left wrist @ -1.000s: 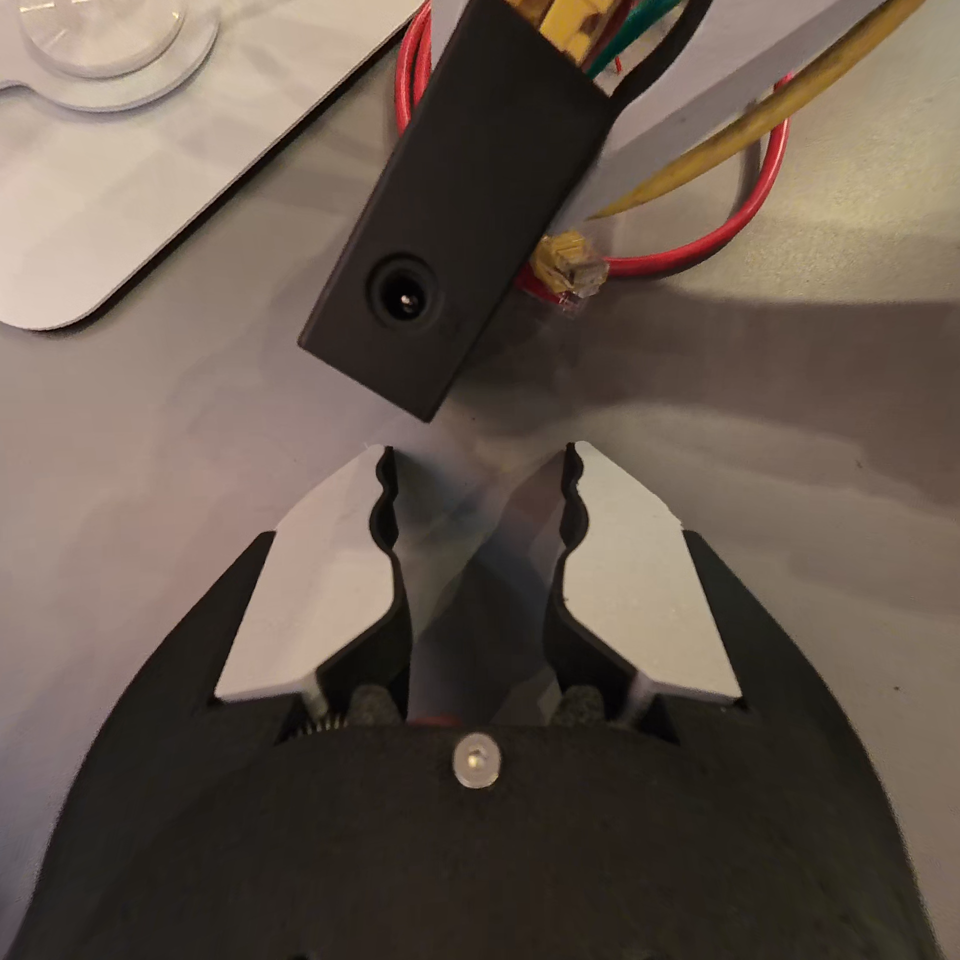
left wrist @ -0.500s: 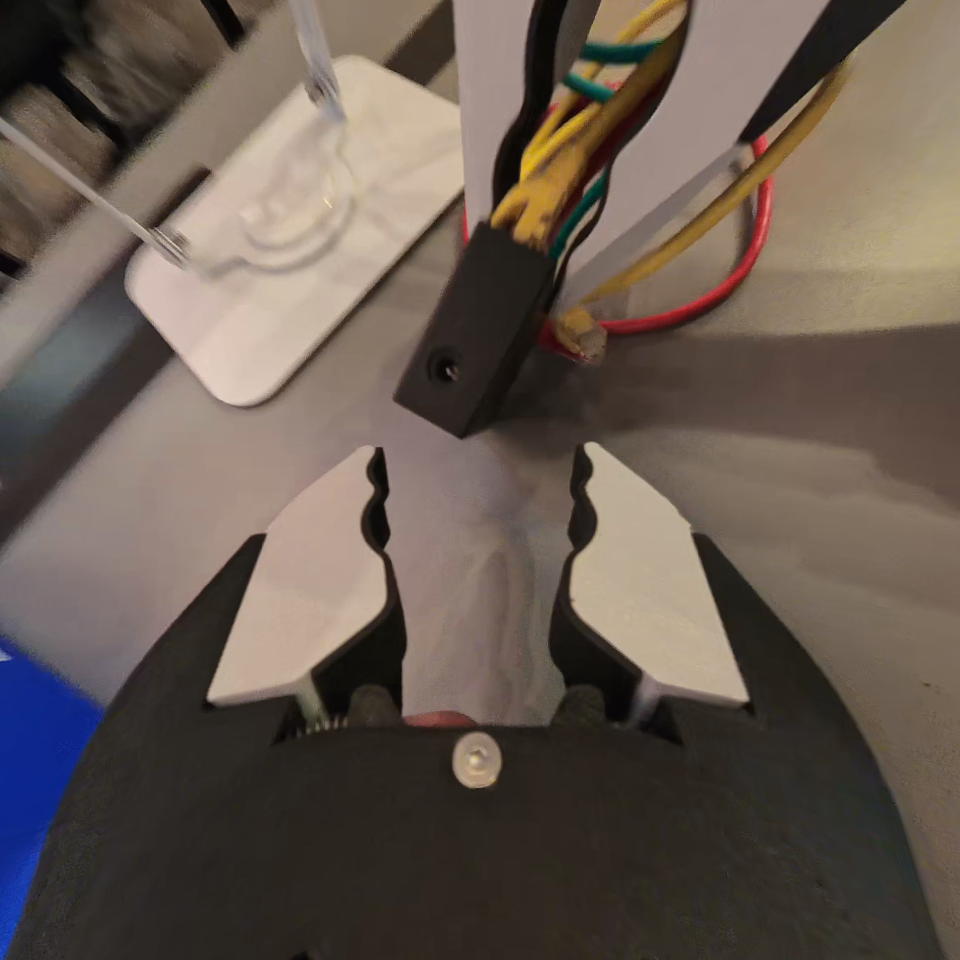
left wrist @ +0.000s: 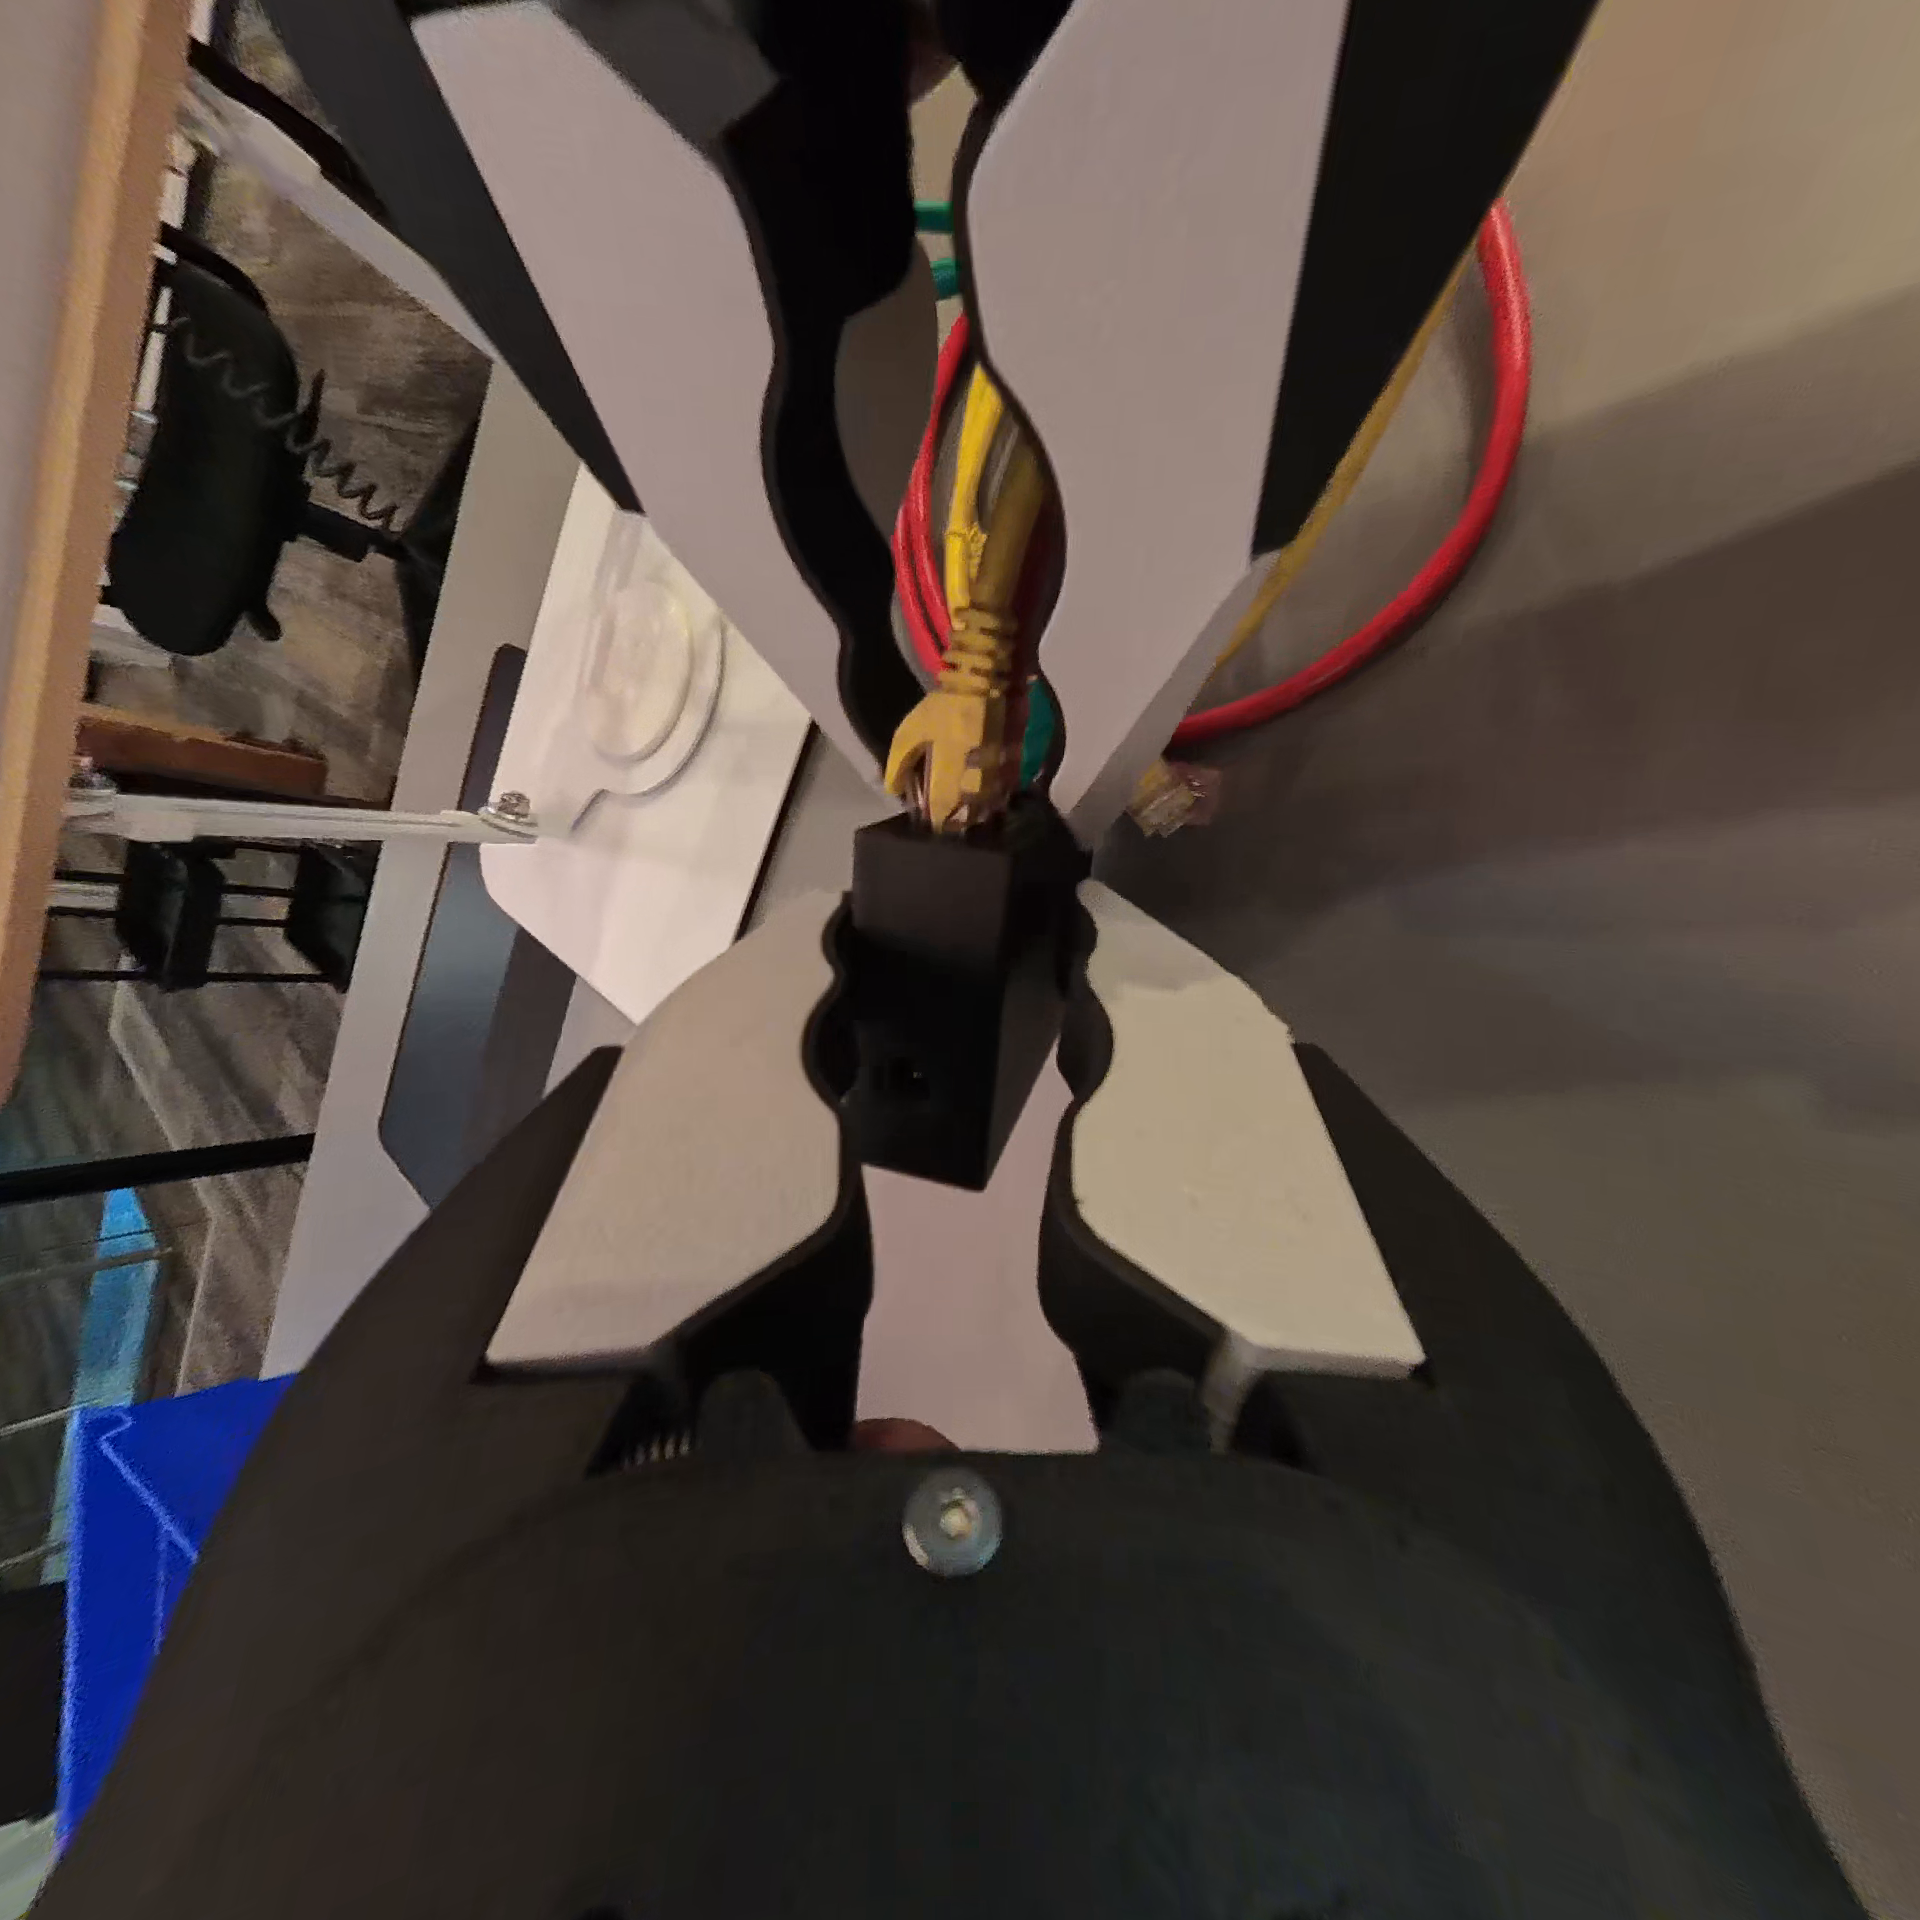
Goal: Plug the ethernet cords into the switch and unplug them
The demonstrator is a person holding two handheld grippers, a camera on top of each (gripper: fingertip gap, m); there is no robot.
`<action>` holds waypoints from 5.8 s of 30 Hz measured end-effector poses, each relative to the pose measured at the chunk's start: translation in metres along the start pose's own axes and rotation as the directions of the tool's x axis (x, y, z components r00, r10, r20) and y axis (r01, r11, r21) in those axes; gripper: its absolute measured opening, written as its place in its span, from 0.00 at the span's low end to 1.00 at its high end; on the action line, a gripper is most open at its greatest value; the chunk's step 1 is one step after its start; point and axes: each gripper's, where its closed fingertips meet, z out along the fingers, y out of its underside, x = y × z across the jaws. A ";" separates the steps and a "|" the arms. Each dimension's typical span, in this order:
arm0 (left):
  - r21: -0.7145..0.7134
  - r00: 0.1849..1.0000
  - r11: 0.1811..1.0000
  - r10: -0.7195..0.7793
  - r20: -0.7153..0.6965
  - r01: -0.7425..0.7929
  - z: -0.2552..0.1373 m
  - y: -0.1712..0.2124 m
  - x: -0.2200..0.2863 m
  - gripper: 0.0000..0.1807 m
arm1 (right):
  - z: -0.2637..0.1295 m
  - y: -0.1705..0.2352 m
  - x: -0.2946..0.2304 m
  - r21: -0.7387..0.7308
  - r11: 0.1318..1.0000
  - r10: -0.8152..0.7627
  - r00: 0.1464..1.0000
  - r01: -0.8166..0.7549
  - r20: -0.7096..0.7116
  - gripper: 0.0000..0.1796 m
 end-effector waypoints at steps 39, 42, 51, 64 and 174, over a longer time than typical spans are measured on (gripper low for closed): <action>0.006 0.982 0.990 0.141 0.127 -0.143 -0.057 -0.020 -0.036 0.15 | -0.067 -0.062 0.014 0.241 0.941 -0.172 0.950 0.237 -0.262 0.07; 0.010 0.975 0.986 0.164 0.148 -0.167 -0.065 -0.027 -0.039 0.15 | -0.075 -0.069 0.013 0.242 0.932 -0.197 0.938 0.269 -0.284 0.09; 0.010 0.961 0.975 0.217 0.173 -0.222 -0.086 -0.041 -0.040 0.15 | -0.093 -0.078 0.008 0.266 0.908 -0.233 0.917 0.324 -0.324 0.07; 0.017 0.902 0.934 0.339 0.269 -0.357 -0.140 -0.075 -0.046 0.15 | -0.145 -0.110 -0.006 0.250 0.864 -0.298 0.844 0.437 -0.446 0.07; 0.092 0.877 0.889 0.417 0.239 -0.448 -0.175 -0.093 -0.032 0.15 | -0.209 -0.087 -0.035 0.256 0.911 -0.211 0.898 0.324 -0.386 0.05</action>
